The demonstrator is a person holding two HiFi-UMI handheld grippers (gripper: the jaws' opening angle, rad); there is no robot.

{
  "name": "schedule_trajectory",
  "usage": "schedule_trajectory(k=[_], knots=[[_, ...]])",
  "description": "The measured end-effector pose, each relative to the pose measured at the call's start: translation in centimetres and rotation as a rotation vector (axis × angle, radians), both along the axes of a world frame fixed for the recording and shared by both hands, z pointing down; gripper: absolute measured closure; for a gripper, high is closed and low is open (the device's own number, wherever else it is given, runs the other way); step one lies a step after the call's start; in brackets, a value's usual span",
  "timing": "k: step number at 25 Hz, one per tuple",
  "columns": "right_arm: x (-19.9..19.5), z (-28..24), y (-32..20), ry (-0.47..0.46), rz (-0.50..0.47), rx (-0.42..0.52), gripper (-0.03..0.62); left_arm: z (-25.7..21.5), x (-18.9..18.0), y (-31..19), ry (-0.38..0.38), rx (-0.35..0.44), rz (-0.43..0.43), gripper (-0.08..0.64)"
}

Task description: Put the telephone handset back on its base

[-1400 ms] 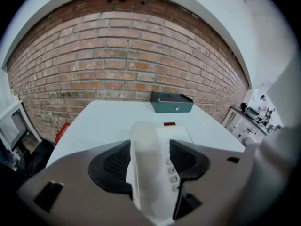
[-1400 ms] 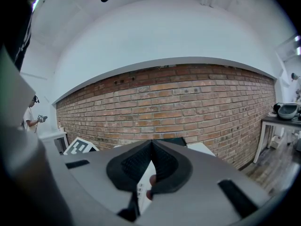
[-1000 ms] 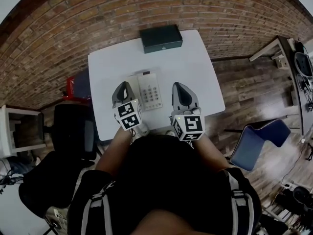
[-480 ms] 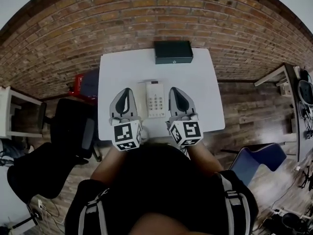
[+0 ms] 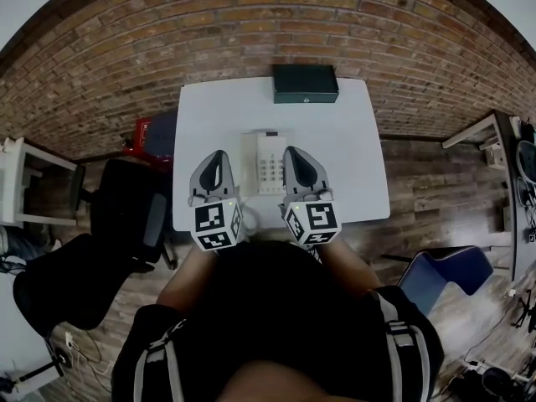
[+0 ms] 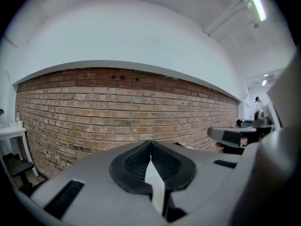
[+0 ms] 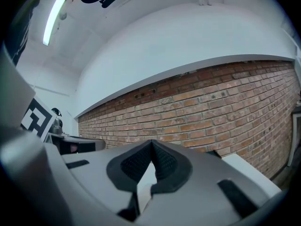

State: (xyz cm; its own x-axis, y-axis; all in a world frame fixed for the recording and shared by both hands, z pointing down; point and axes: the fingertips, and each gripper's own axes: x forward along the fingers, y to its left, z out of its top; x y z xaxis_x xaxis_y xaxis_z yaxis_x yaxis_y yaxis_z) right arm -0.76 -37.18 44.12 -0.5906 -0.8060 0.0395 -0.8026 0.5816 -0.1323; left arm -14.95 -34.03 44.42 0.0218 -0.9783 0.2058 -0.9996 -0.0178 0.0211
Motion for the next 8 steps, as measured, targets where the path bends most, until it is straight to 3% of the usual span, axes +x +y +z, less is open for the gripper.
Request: schedule_trajectory(k=[8], knots=[[-0.27,0.34,-0.4,0.023,-0.009,-0.007,0.598,-1.02,-0.04,-0.21,0.035,0.008,0.002,0.555]])
